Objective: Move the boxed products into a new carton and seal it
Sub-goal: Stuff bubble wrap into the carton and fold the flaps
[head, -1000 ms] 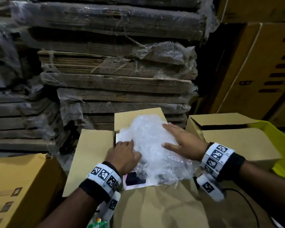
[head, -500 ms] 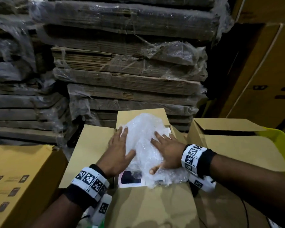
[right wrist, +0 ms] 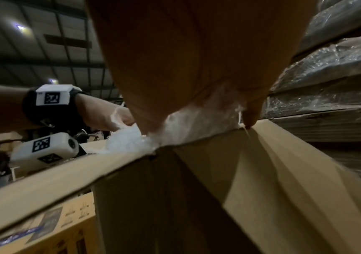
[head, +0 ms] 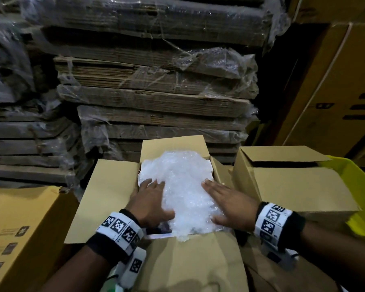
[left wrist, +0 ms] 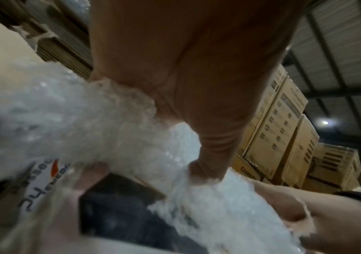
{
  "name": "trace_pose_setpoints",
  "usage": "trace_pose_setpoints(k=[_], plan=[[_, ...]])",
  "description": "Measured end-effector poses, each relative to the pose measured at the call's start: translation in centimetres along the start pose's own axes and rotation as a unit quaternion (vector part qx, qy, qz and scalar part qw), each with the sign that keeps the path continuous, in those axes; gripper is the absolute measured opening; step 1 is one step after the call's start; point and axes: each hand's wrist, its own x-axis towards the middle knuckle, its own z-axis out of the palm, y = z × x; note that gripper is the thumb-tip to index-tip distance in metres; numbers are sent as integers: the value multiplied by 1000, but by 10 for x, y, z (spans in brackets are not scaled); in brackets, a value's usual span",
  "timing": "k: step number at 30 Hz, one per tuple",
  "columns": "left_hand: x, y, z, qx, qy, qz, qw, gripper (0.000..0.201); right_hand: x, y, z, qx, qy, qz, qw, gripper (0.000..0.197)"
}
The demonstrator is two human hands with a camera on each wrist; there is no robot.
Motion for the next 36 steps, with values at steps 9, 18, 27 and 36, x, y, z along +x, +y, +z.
trace_pose_setpoints(k=[9,18,27,36], plan=[[-14,-10,3,-152,24,36,987,116,1,0,15,-64,-19,77,995,93],[-5,1,-3,-37,-10,19,999,139,11,-1,-52,-43,-37,40,998,76],[-1,2,-10,38,-1,5,999,138,80,-11,-60,-70,-35,-40,996,92],[-11,-22,-3,21,8,-22,1000,150,94,19,-26,-8,-85,53,995,124]])
